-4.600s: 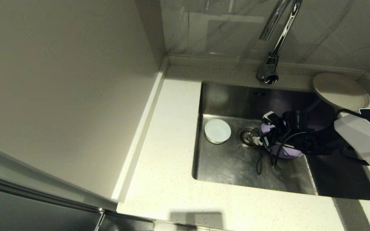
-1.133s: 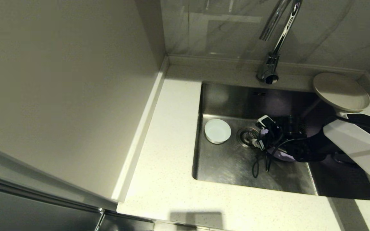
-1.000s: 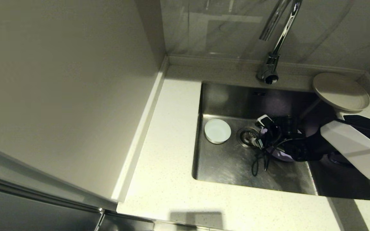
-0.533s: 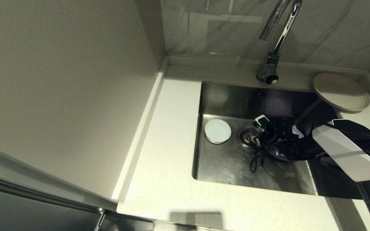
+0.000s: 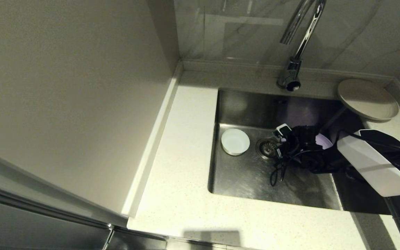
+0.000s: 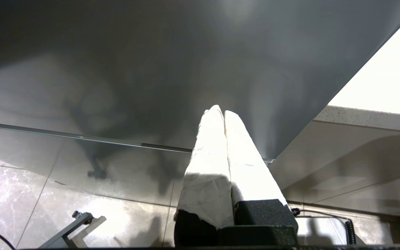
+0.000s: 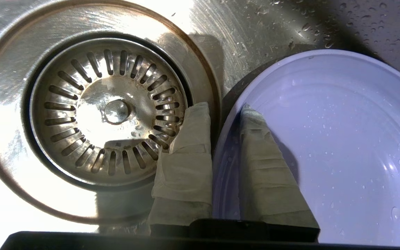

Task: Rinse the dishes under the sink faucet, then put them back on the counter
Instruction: Put a plate back to the table from the sink

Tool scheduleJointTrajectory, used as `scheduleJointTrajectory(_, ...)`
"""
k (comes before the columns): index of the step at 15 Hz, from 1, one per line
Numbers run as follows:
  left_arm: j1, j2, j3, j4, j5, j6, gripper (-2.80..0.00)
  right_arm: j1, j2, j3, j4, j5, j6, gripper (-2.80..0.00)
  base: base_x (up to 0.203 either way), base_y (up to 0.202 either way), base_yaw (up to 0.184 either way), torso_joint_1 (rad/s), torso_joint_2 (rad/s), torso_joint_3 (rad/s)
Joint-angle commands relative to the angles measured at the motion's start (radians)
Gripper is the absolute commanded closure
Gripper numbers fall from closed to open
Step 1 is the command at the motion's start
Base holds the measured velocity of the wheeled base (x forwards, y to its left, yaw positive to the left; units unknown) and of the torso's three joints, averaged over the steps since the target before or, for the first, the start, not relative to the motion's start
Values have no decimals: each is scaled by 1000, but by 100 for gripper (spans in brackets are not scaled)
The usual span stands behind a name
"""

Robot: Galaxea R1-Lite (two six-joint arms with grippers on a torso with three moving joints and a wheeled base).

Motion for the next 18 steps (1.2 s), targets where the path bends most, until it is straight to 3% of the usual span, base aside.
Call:
scheduleJointTrajectory(1, 0, -2, 0, -1, 1, -1, 0, -3, -19, 7, -4, -1, 1, 0, 0, 0, 0, 0, 0, 0)
scheduleJointTrajectory(6, 0, -2, 0, -1, 1, -1, 0, 0, -155, 150, -4, 15, 10, 0, 0, 0, 0, 0, 0, 0)
scheduleJointTrajectory(14, 0, -2, 0, -1, 1, -1, 0, 1, -556, 618, -55, 200, 15, 0, 0, 0, 0, 0, 0, 0)
scheduleJointTrajectory(16, 0, -2, 0, -1, 1, -1, 0, 1, -659, 669, -61, 302, 79, 0, 0, 0, 0, 0, 0, 0)
scheduleJointTrajectory(18, 0, -2, 0, -1, 1, -1, 0, 9, -744, 639, -25, 430, 246, 0, 0, 0, 0, 0, 0, 0)
